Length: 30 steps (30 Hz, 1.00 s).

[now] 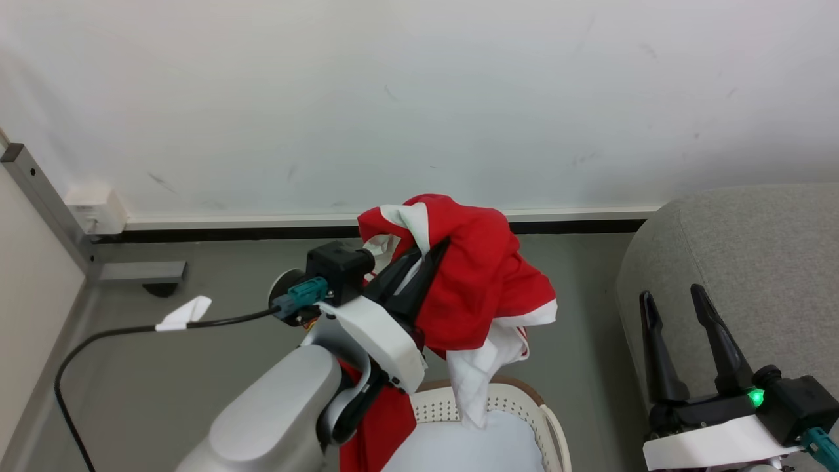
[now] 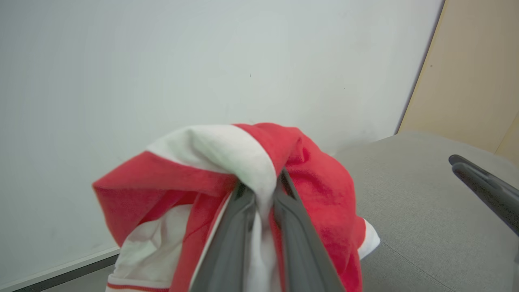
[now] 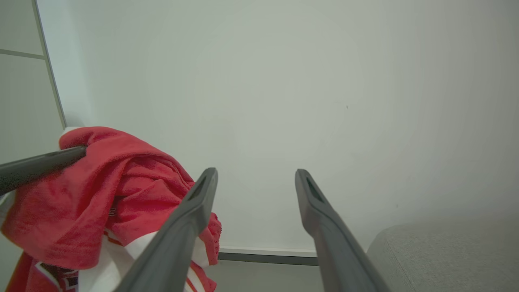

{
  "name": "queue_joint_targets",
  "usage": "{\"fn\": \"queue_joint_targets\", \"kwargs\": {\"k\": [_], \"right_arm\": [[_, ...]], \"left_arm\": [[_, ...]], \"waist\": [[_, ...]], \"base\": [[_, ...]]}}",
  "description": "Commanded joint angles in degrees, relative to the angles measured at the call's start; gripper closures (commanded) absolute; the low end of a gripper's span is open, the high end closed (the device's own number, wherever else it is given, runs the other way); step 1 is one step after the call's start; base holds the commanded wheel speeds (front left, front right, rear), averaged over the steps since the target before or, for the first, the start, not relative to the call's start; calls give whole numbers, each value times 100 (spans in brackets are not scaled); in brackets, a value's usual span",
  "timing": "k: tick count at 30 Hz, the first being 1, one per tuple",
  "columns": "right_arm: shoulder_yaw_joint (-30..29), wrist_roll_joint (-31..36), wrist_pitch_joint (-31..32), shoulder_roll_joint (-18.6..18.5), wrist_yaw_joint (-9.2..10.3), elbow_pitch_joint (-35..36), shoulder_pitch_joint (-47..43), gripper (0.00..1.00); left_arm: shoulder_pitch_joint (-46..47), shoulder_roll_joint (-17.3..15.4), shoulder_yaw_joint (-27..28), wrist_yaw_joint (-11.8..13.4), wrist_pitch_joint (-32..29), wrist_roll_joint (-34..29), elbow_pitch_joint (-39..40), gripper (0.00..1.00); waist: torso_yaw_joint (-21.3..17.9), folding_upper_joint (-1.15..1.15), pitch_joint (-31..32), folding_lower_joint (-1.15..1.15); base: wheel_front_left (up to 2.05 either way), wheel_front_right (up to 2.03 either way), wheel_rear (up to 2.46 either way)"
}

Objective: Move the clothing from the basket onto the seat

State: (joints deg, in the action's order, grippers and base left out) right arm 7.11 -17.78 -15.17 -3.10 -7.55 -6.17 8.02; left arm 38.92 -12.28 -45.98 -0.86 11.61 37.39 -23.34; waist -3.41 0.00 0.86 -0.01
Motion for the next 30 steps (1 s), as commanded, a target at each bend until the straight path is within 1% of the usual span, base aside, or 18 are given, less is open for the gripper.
{"fn": "queue_joint_targets", "kwargs": {"k": [1, 4, 8, 13, 16, 19, 24, 27, 30], "right_arm": [[46, -63, 3, 1, 12, -1, -59, 0], [160, -48, 3, -9, 12, -44, -68, 0], [417, 74, 4, -123, 12, -109, 32, 0], [1025, 394, 3, -515, 12, -504, 372, 0], [1394, 606, 4, -725, 12, -909, 651, 0], [1916, 694, 5, -928, 12, -1586, 1035, 0], [2671, 513, 5, -1157, 13, -2451, 1687, 0], [3075, 348, 4, -1230, 13, -2725, 2032, 0], [3348, 199, 4, -1245, 12, -2814, 2257, 0]], "left_arm": [[-27, -83, 34, 65, -34, 49, 168, 100], [-92, -144, 54, 141, -79, 72, 387, 100], [-155, -203, 64, 208, -126, 105, 567, 100], [-149, -166, -4, 209, -180, 114, 711, 100], [-121, -101, -72, 182, -221, 112, 745, 100], [-102, -27, -154, 145, -258, 120, 736, 100], [-69, 86, -277, 77, -295, 131, 653, 100], [-38, 163, -352, 37, -327, 135, 618, 100], [-1, 220, -415, -1, -370, 135, 583, 100]], "waist": [[3, 0, -4, 1], [11, 0, -18, 1], [26, 0, -21, 1], [96, 0, -11, 1], [210, 0, 6, 1], [355, 0, 30, 1], [617, 0, 65, 1], [764, 0, 84, 1], [917, 0, 97, 1]], "base": [[0, 0, 0], [0, 0, 0], [0, 0, 0], [0, 0, 0], [0, 0, 0], [0, 0, 0], [0, 0, 0], [0, 0, 0], [0, 0, 0]]}}
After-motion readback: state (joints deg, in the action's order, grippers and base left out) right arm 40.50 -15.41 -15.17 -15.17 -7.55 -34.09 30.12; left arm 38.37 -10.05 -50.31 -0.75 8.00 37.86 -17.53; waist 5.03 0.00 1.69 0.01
